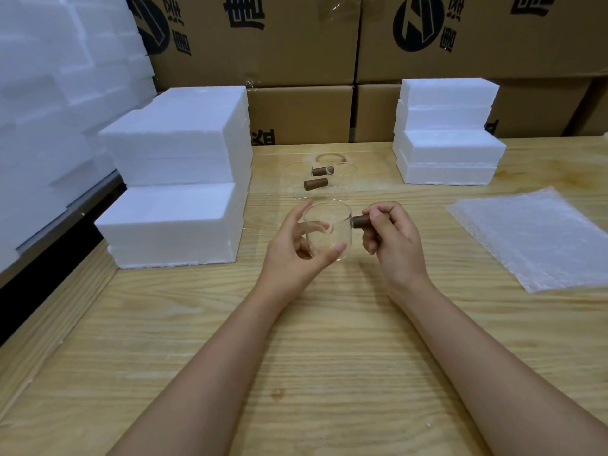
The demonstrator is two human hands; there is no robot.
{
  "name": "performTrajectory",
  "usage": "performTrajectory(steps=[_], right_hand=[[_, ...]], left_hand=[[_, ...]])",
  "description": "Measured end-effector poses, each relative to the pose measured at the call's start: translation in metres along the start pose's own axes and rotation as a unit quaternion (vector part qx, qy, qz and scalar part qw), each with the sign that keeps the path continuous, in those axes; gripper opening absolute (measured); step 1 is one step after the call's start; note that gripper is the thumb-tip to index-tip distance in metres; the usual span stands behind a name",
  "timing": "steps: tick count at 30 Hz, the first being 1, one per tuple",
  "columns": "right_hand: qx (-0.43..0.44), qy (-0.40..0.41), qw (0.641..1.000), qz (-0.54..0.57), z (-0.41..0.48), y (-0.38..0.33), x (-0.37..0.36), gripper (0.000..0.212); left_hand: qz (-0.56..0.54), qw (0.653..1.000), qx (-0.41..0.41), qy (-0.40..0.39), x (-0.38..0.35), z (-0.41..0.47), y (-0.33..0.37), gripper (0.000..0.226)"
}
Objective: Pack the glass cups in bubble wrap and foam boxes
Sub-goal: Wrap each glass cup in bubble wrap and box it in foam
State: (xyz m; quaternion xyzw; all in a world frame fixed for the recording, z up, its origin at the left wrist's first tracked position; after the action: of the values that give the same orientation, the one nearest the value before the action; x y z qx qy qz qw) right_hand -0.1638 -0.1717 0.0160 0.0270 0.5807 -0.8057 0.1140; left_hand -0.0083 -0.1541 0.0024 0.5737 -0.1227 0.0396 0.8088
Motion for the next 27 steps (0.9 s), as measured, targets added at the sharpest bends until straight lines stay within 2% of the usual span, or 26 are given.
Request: performTrajectory(steps=[3,7,11,15,19,23,27], right_hand=[[-0.020,0.040,0.998,0.033,0.001,0.001,0.003,0.023],[-0.076,0.064,0.994,0.053,0.001,0.006,0.004,0.027],[-0.132,0.074,0.987,0.048,0.000,0.011,0.001,0.034],[-0.168,0.068,0.983,0.013,-0.002,0.013,0.003,0.040],[-0.152,0.084,0.982,-0.074,-0.003,0.012,0.002,0.042],[-0.087,0.063,0.991,-0.073,-0.004,0.004,-0.009,0.041],[-0.066,0.007,0.987,-0.145,-0.005,0.001,-0.016,0.060]], left_hand=[[0.033,0.999,-0.015,-0.040,-0.001,-0.004,0.002,0.109],[0.120,0.989,-0.062,-0.058,-0.003,-0.007,0.007,0.116],[0.189,0.974,-0.119,-0.045,-0.005,-0.003,0.009,0.108],[0.186,0.972,-0.142,-0.003,-0.004,-0.003,0.008,0.081],[0.174,0.974,-0.145,0.015,-0.002,-0.004,0.010,0.074],[0.179,0.972,-0.150,0.026,-0.003,-0.003,0.012,0.072],[0.201,0.970,-0.136,0.021,-0.005,-0.003,0.010,0.069]])
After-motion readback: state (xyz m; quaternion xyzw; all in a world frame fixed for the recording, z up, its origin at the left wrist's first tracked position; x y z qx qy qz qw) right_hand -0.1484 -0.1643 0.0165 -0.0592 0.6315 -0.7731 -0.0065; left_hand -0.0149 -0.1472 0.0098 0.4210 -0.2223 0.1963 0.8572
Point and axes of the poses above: each hand's wrist, its own z-axis towards the middle knuckle, its own x-axis out of the back of the hand, y = z × x, the point moved 4 cm from there along z, towards the middle knuckle, and after that the axes turned 10 degrees about -y, right-handed, at the moved point
